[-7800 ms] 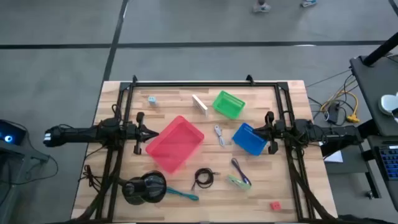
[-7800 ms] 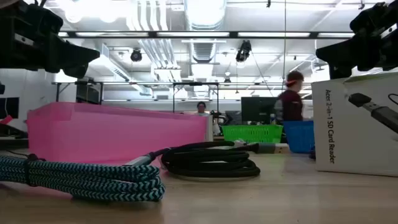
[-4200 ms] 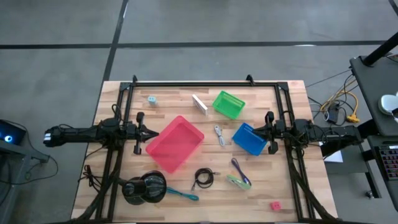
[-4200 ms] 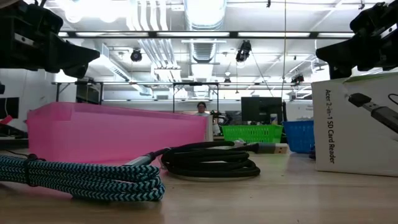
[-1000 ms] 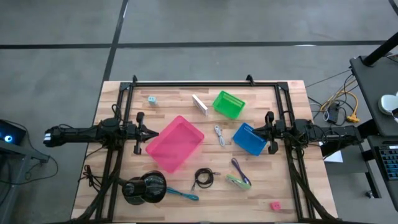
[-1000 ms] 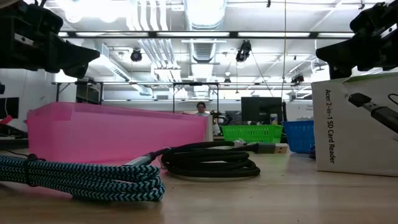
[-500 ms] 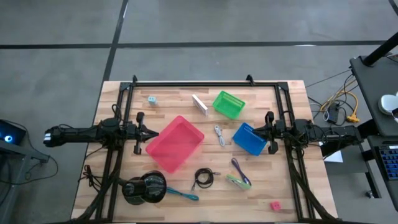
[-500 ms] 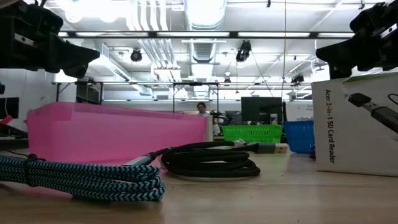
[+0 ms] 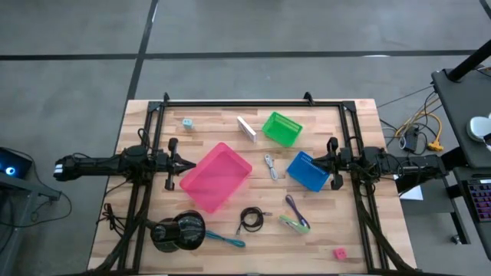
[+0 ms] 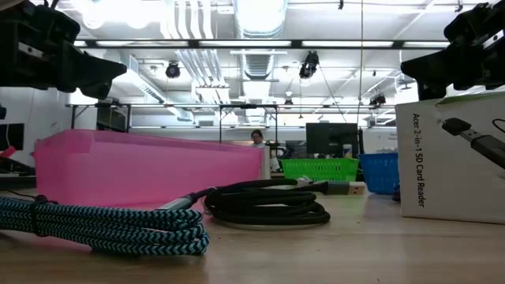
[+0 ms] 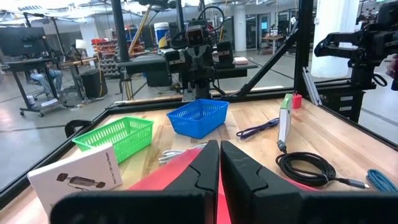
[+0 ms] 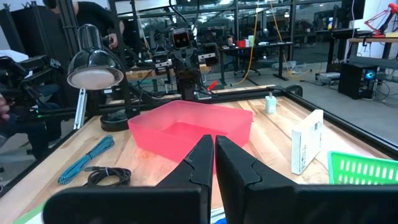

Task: Pick and place items into bin
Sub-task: Put the bottom green USB card reader box into the green bin

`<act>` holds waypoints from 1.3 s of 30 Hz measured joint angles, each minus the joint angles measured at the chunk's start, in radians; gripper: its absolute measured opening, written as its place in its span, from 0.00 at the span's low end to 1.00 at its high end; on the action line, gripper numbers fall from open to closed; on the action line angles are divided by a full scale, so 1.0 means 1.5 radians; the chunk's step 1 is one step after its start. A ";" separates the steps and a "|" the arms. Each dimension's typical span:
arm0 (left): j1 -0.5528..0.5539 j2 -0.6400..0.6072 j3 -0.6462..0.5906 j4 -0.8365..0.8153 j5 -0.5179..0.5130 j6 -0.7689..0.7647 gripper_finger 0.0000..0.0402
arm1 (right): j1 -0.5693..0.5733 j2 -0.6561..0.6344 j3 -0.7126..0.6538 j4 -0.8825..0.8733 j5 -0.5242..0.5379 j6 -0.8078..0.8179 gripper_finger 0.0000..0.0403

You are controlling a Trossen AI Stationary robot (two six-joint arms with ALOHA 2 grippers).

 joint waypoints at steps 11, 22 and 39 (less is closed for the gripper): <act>0.000 0.000 0.000 0.057 0.000 0.017 0.00 | 0.000 0.000 0.000 0.025 0.000 0.000 0.02; 0.000 0.004 0.000 0.115 0.000 0.018 0.00 | 0.000 0.000 0.000 0.115 0.001 -0.077 0.02; 0.000 0.005 0.000 0.200 -0.039 0.017 0.19 | 0.000 0.042 0.000 0.191 -0.025 -0.013 0.42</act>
